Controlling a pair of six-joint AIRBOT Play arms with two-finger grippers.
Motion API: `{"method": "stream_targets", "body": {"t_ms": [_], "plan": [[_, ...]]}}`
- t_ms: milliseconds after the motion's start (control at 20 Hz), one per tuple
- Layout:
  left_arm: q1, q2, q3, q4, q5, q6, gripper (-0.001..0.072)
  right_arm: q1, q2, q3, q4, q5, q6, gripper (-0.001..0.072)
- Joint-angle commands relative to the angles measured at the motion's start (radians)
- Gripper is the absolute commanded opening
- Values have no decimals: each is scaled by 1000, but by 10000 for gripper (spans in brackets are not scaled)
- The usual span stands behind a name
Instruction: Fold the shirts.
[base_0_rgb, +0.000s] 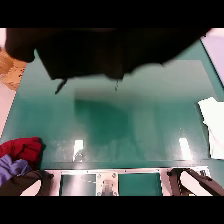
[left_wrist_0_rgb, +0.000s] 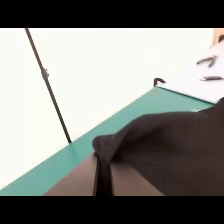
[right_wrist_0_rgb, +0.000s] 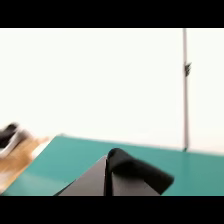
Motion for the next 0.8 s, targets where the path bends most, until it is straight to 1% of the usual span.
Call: {"method": "stream_targets", "body": {"t_ms": [0, 100, 250, 400, 500, 650, 750], "plan": [[0, 6, 7, 44, -106, -82, 27, -42, 55, 6, -51, -23, 14, 12], [0, -26, -14, 82, -151, -124, 27, -42, 37, -54, -58, -28, 14, 12], [0, -105, -89, 82, -246, -142, 27, -37, -36, -182, -55, -28, 13, 13], [0, -237, -252, 16, -299, -140, 28, 12, -175, -310, -55, -29, -33, 13], [0, -349, -383, -29, -283, -128, 28, 70, -298, -393, -55, -60, -70, 13], [0, -550, -532, -34, -154, -111, 28, 161, -528, -481, -55, -135, -107, 13], [0, -673, -544, -40, -77, -111, 28, 201, -682, -481, -54, -142, -107, 12]]}}
